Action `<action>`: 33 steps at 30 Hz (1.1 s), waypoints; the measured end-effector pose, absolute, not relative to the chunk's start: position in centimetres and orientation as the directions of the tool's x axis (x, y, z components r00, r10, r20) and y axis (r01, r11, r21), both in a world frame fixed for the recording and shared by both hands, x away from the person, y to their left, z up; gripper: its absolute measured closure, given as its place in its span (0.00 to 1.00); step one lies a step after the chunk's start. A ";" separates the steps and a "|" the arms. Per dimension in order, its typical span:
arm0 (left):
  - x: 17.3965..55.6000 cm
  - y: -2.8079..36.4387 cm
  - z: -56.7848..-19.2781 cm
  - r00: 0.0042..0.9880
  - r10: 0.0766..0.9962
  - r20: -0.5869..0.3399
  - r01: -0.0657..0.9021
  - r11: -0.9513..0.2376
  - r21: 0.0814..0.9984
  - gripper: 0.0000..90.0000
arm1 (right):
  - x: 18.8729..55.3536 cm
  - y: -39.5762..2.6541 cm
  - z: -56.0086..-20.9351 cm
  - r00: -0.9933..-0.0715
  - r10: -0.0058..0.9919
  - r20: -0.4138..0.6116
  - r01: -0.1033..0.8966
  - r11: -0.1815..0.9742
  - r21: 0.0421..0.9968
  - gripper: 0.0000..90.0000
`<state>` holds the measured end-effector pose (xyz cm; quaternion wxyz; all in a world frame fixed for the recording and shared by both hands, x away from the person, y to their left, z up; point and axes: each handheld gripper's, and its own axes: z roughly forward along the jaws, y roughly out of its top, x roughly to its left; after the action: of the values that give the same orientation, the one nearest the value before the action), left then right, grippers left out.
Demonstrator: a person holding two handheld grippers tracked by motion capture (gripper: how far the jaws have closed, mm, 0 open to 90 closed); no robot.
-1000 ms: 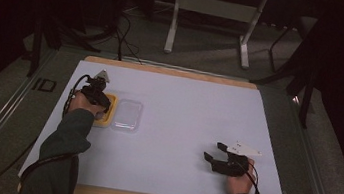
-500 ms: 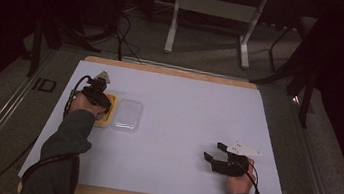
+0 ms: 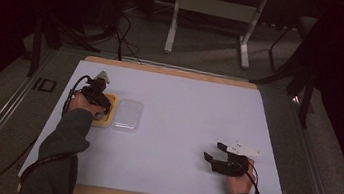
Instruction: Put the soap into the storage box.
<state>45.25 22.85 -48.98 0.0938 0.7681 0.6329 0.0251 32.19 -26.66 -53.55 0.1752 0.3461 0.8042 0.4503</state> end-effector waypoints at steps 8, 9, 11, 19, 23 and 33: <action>45.2 23.0 -48.9 0.199 0.974 -0.110 0.969 -0.179 0.170 0.45 | 32.2 -26.6 -53.6 -0.700 0.714 0.029 0.398 0.356 0.846 0.32; 45.2 23.0 -48.9 0.200 0.974 -0.110 0.969 -0.180 0.169 0.44 | 32.2 -26.7 -53.6 -0.699 0.714 0.029 0.399 0.356 0.845 0.32; 45.3 22.9 -48.7 0.204 0.974 -0.103 0.967 -0.185 0.173 0.42 | 32.2 -26.6 -53.6 -0.699 0.714 0.029 0.398 0.356 0.845 0.32; 45.1 22.9 -47.9 0.218 0.972 -0.087 0.961 -0.198 0.193 0.36 | 32.2 -26.6 -53.6 -0.699 0.714 0.029 0.399 0.356 0.845 0.32; 44.9 22.9 -47.3 0.220 0.973 -0.070 0.956 -0.201 0.213 0.35 | 32.2 -26.6 -53.6 -0.700 0.714 0.028 0.398 0.357 0.845 0.32; 43.8 22.1 -45.7 0.295 0.952 -0.074 0.905 -0.254 0.342 0.35 | 32.2 -26.6 -53.6 -0.700 0.714 0.027 0.398 0.358 0.845 0.32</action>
<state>43.84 22.10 -45.66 0.1619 0.7883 0.5889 0.0739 32.19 -26.62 -53.56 0.1756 0.3452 0.8051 0.4493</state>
